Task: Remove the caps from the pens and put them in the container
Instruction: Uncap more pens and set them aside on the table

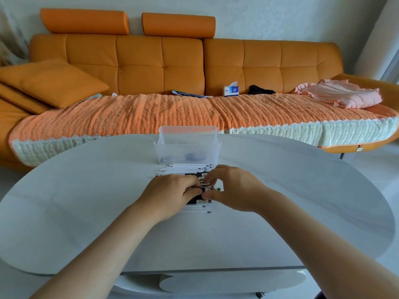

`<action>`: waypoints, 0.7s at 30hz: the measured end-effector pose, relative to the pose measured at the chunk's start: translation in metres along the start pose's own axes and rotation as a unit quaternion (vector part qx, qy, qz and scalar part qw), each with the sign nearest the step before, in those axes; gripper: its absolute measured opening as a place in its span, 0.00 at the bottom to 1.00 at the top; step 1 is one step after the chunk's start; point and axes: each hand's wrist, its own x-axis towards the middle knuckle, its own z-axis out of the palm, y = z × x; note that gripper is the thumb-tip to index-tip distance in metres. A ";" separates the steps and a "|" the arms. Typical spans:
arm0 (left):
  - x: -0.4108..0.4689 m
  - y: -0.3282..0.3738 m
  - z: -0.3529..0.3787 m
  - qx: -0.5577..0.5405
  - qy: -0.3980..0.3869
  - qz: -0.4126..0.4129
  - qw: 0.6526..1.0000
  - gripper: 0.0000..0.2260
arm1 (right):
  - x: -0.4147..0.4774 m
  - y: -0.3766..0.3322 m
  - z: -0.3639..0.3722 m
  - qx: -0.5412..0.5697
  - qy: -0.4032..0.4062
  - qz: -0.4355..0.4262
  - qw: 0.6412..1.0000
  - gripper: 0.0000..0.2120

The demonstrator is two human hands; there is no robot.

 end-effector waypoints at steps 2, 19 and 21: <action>0.001 -0.001 0.001 0.006 -0.003 -0.002 1.000 0.11 | 0.001 0.001 -0.001 0.000 -0.011 0.001 1.000 0.11; -0.003 -0.015 -0.002 -0.002 -0.015 -0.019 1.000 0.08 | -0.006 0.009 -0.007 -0.015 0.015 0.025 0.999 0.06; -0.006 -0.022 -0.005 -0.001 -0.014 -0.024 1.000 0.08 | -0.008 0.013 -0.009 -0.021 0.015 0.043 0.999 0.06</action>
